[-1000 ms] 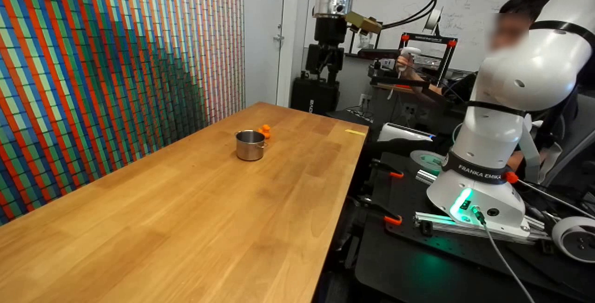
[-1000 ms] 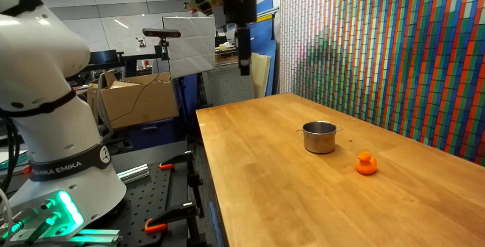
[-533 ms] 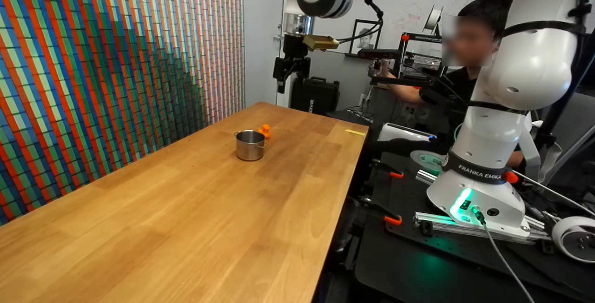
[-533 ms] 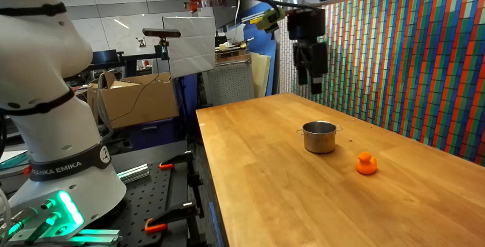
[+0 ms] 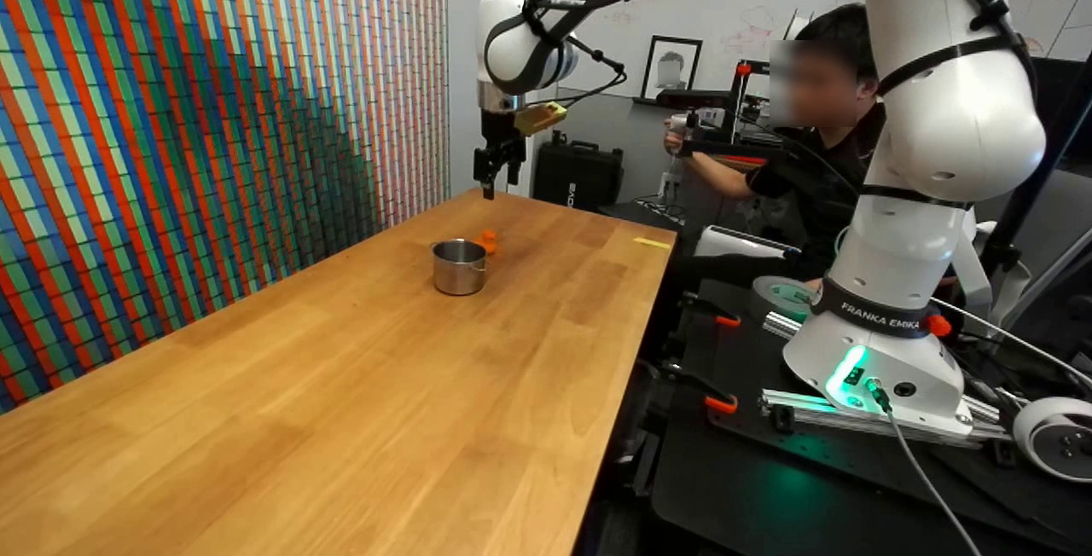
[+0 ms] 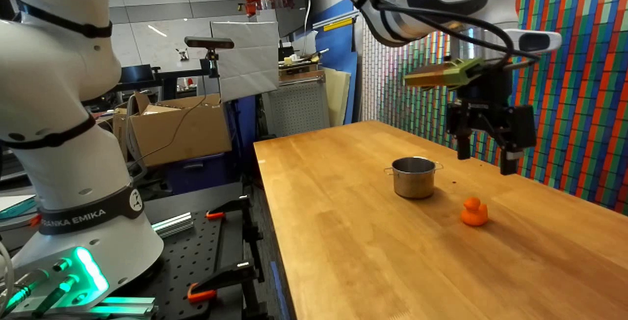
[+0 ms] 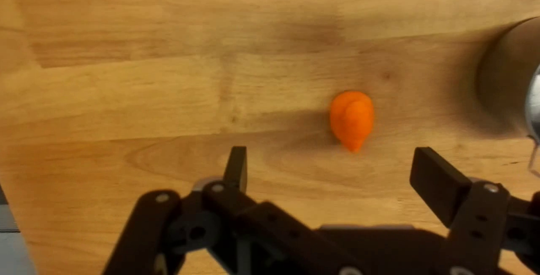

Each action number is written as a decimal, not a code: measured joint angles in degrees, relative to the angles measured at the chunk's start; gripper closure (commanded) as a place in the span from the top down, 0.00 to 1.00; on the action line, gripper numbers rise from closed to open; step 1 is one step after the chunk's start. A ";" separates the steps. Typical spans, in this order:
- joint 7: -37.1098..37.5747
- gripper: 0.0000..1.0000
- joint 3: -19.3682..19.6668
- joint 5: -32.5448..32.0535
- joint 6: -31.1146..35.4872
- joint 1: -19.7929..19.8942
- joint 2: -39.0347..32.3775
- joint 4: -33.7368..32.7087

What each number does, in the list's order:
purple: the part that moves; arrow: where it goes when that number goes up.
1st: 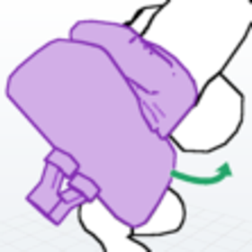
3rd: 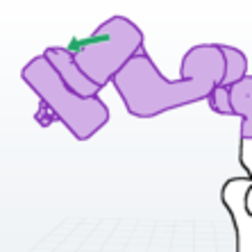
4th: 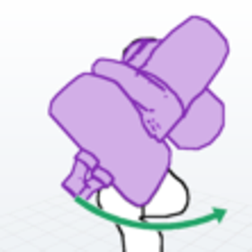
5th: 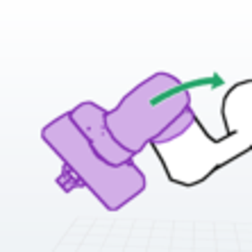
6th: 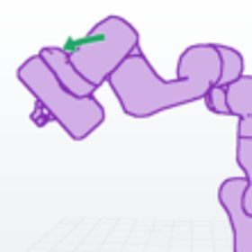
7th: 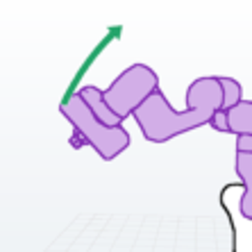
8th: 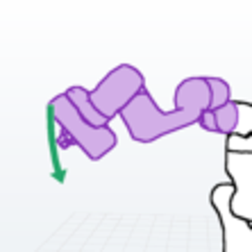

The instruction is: Put the orange rubber duck in the pot

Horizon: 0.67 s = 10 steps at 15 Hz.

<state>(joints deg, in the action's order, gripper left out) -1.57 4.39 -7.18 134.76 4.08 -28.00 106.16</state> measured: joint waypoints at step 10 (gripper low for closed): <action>-6.50 1.00 -4.57 6.73 -8.16 3.70 -20.03 -23.04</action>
<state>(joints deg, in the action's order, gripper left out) -8.07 -0.19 -0.45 126.60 7.79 -48.03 83.12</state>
